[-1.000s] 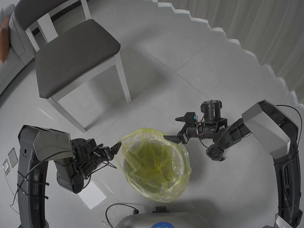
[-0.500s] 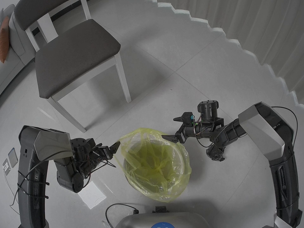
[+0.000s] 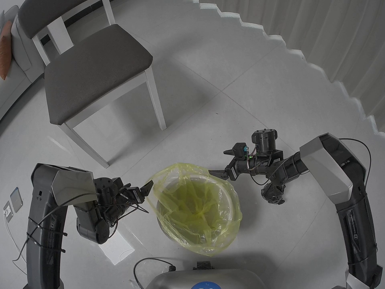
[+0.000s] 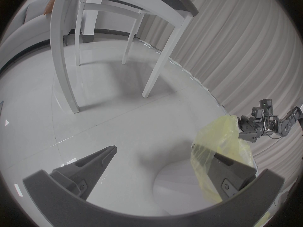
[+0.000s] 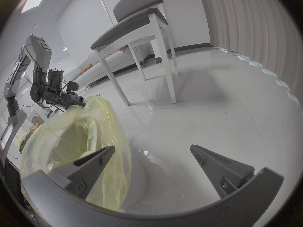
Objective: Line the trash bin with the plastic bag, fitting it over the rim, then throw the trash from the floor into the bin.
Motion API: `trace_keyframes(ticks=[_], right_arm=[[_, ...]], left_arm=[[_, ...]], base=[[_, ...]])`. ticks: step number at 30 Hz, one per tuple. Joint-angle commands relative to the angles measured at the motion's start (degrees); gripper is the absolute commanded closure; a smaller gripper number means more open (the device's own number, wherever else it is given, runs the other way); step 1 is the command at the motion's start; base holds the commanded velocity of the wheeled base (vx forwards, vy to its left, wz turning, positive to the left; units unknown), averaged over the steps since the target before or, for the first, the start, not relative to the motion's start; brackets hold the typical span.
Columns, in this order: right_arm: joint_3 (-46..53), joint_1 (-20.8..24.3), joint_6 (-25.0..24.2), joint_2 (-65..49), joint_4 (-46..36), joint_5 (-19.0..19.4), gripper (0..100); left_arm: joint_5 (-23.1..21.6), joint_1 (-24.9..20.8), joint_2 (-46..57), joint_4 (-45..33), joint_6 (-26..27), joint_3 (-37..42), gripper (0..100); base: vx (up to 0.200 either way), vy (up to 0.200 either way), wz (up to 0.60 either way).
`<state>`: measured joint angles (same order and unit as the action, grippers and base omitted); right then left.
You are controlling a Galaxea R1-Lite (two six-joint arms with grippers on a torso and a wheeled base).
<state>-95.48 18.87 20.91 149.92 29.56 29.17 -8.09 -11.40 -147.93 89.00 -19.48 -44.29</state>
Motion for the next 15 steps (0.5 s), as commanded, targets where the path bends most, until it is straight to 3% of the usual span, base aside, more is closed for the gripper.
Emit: trace_keyframes(ticks=[1, 15], right_arm=[[-0.1, -0.1, 0.0, 1.0, 0.1, 0.0, 0], [0.9, -0.2, 0.1, 1.5, 0.6, 0.0, 0]], left_arm=[[0.1, 0.7, -2.1, 0.9, 0.1, -0.3, 0], [-0.3, 2.3, -4.8, 0.9, 0.2, -0.1, 0]], base=[[0.000, 0.000, 0.00], [0.000, 0.000, 0.00]])
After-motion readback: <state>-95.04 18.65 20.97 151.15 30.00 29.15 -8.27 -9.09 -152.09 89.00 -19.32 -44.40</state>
